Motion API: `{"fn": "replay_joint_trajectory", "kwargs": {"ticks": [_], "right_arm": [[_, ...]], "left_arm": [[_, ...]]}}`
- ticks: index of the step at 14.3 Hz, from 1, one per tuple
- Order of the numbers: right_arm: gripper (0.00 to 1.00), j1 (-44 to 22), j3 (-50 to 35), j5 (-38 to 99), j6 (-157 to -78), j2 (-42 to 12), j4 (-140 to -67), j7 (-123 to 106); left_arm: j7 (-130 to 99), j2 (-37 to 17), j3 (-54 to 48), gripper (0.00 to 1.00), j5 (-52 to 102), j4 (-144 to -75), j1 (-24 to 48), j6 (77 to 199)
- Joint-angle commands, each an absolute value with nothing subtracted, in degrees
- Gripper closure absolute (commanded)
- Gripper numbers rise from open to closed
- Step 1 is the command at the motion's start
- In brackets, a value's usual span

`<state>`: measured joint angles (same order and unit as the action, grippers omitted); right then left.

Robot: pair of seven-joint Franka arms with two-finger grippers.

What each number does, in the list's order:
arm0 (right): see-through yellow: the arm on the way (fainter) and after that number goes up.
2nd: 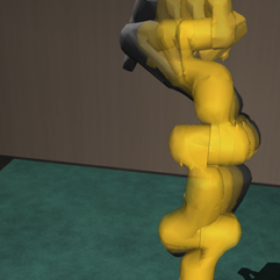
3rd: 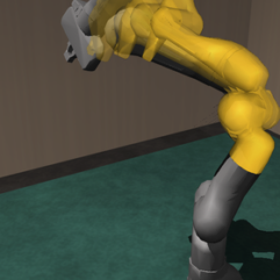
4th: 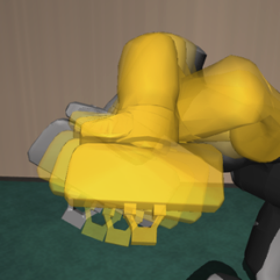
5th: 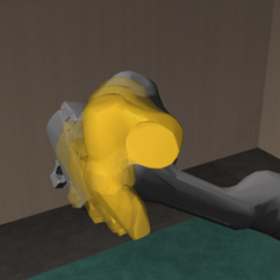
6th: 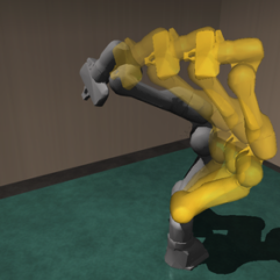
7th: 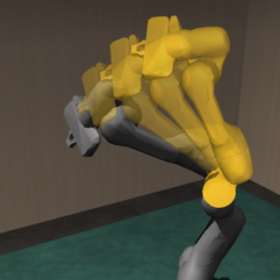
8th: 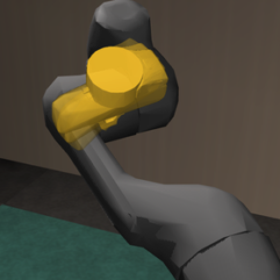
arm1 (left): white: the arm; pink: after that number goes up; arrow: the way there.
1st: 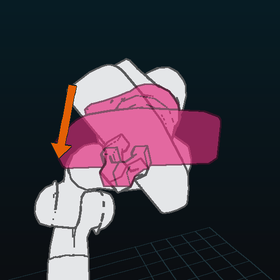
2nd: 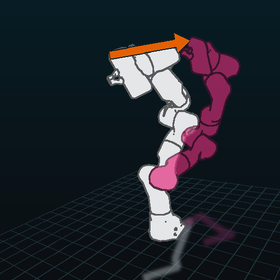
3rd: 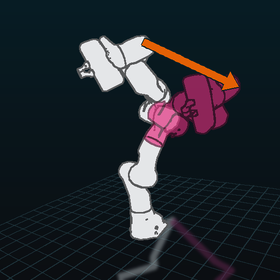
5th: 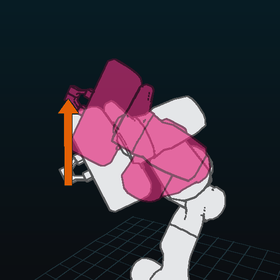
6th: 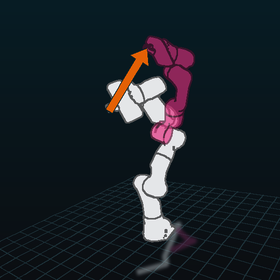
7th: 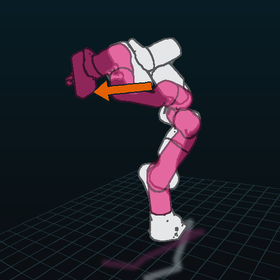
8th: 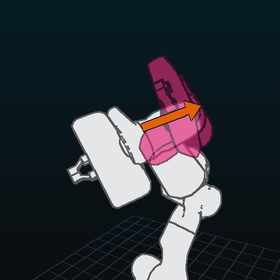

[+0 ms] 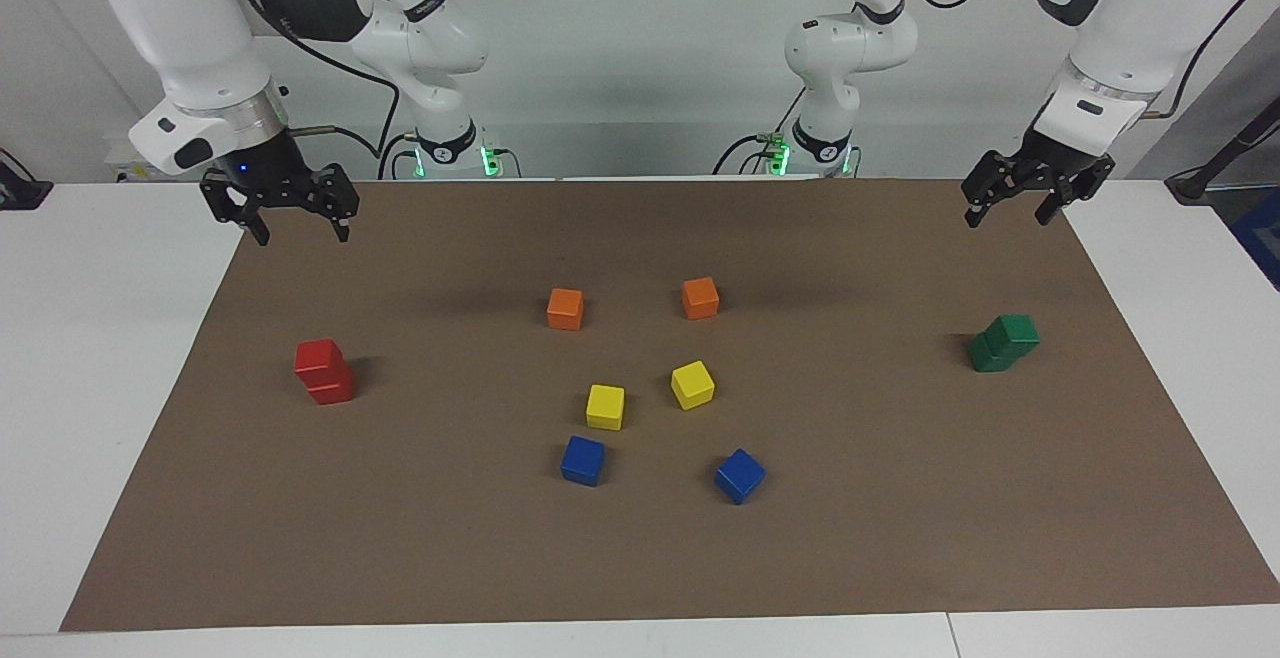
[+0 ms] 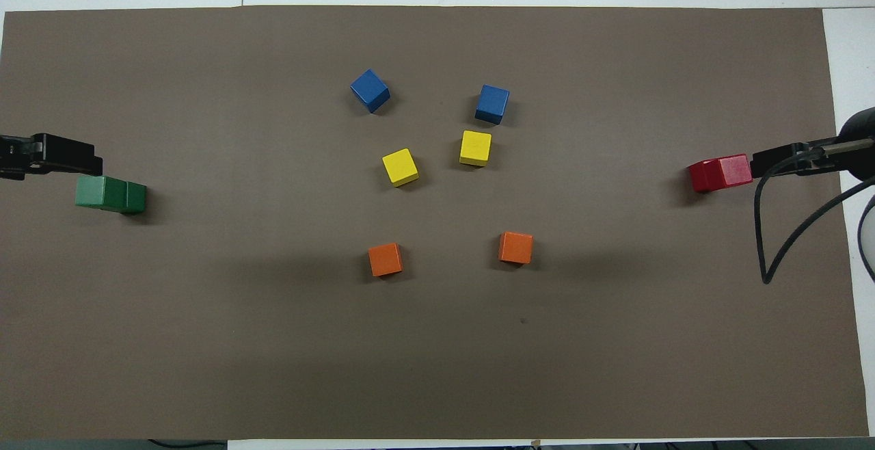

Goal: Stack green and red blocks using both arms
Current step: 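Open the right gripper and withdraw it from the red stack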

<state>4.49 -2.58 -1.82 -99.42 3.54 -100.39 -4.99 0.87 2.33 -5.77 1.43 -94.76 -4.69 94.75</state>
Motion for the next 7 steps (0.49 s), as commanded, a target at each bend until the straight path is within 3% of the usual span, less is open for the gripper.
{"fn": "replay_joint_trajectory", "kwargs": {"ticks": [1, 7], "right_arm": [[0.00, 2.8, -0.9, -1.0, -98.1, 2.5, -98.5, -4.5], [0.00, 3.2, -0.9, -1.0, -98.1, 2.5, -98.4, -4.4]], "left_arm": [[1.2, 3.7, -4.7, 0.00, 0.7, -96.3, -3.9, 95.4], [1.2, 3.8, -4.7, 0.00, 0.7, -96.2, -4.0, 95.5]]}}
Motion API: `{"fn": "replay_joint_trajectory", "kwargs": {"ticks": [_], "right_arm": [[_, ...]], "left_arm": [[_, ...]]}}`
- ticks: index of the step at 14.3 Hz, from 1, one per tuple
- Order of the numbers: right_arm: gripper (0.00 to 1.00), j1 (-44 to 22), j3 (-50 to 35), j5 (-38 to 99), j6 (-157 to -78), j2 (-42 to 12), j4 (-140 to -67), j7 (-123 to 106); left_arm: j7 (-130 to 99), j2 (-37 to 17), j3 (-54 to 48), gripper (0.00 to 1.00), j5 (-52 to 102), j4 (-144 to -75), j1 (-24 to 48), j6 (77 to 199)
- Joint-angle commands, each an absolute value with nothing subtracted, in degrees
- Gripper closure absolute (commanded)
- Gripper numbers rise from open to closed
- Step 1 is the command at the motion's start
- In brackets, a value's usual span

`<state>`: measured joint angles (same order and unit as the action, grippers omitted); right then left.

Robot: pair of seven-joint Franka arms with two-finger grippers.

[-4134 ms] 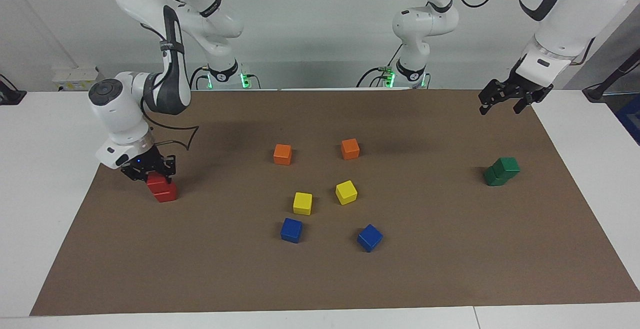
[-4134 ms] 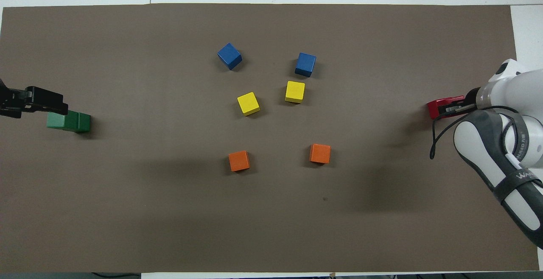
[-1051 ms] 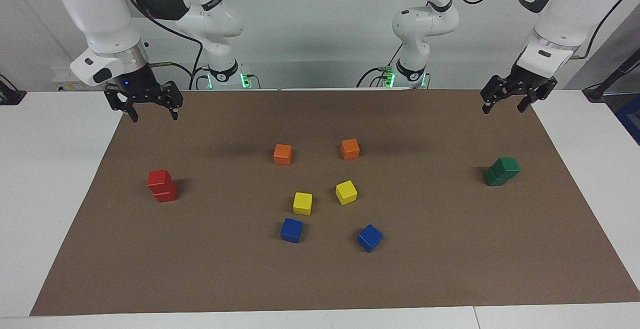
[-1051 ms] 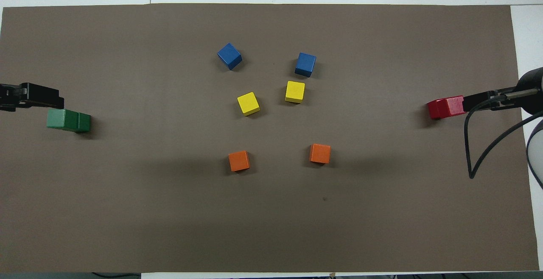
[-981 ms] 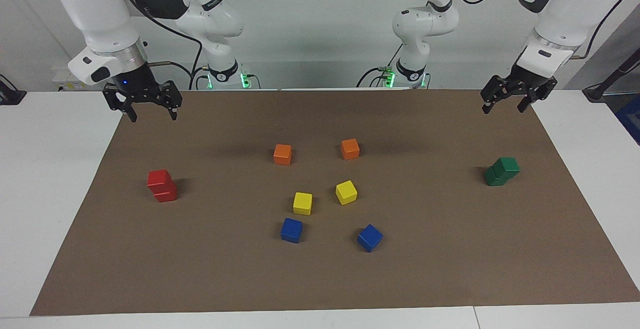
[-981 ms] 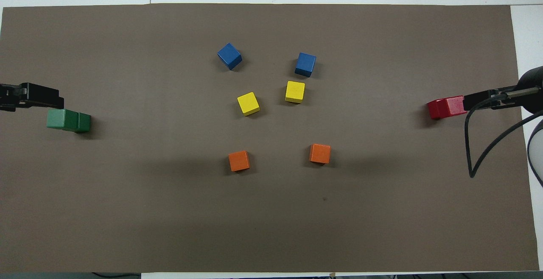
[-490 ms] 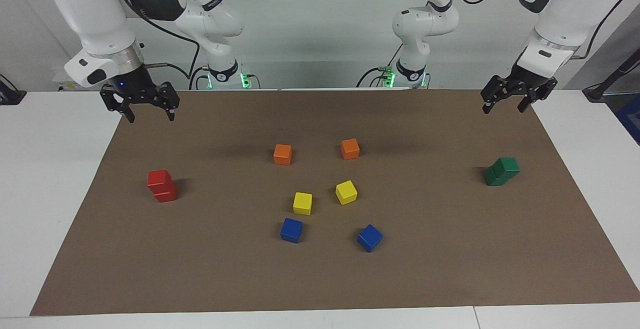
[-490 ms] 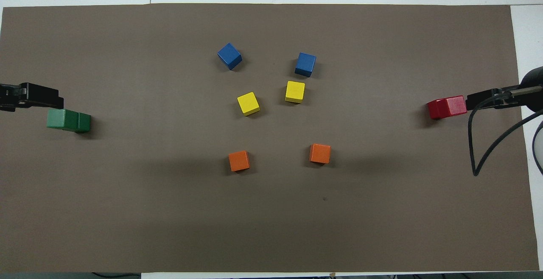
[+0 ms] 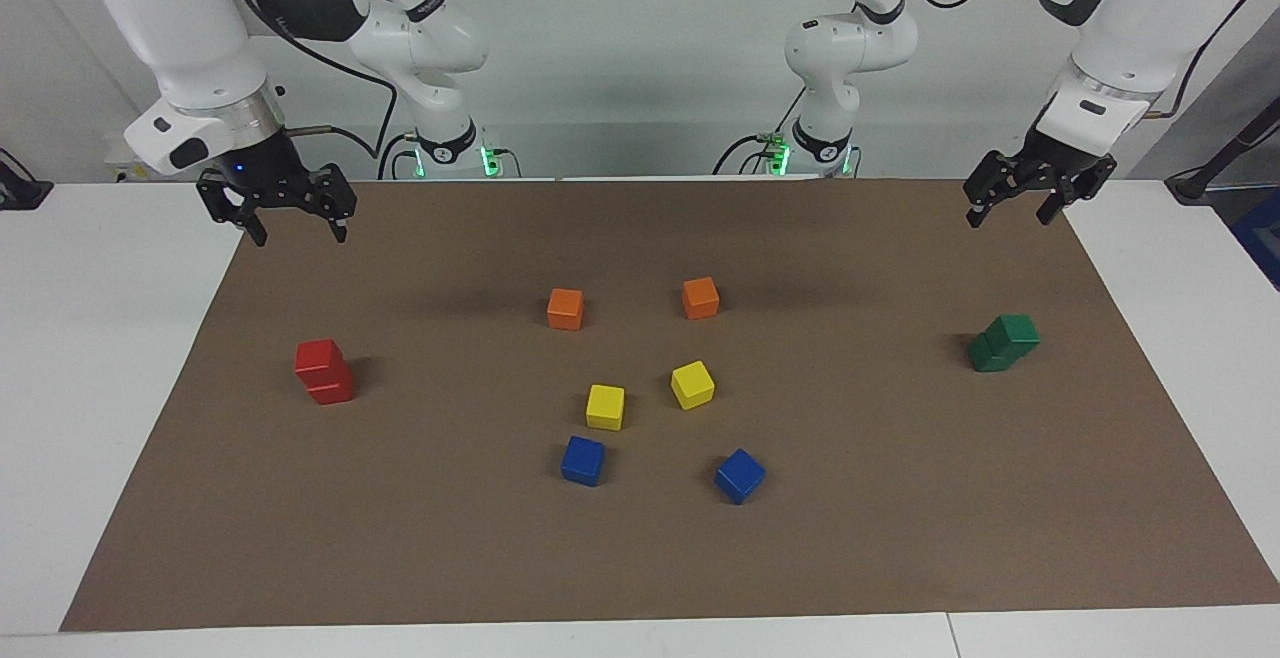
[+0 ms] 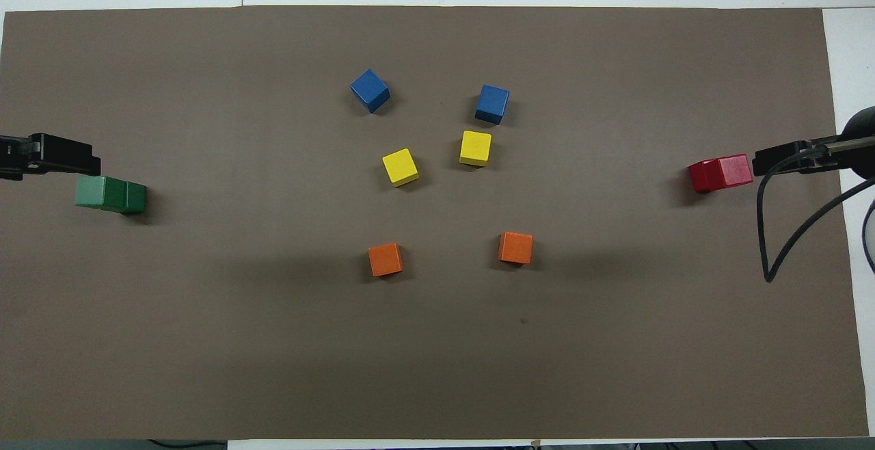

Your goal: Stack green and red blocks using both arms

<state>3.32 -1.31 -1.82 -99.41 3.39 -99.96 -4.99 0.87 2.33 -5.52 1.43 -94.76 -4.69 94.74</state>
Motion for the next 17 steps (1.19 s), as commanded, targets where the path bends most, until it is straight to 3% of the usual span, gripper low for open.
{"fn": "replay_joint_trajectory", "kwargs": {"ticks": [1, 7, 17], "right_arm": [[0.00, 3.2, -0.9, -1.0, -98.0, 2.6, -98.5, -4.4], [0.00, 3.1, -1.0, -1.0, -94.0, 3.3, -99.3, -3.9], [0.00, 3.8, -1.0, -1.0, -93.8, 3.3, -99.2, -2.7]], "left_arm": [[1.2, 3.8, -4.7, 0.00, 0.7, -96.2, -4.0, 95.5], [1.1, 3.7, -4.7, 0.00, 0.7, -96.2, -4.0, 95.7], [1.0, 3.7, -4.7, 0.00, 0.7, -96.2, -3.8, 95.8]]}}
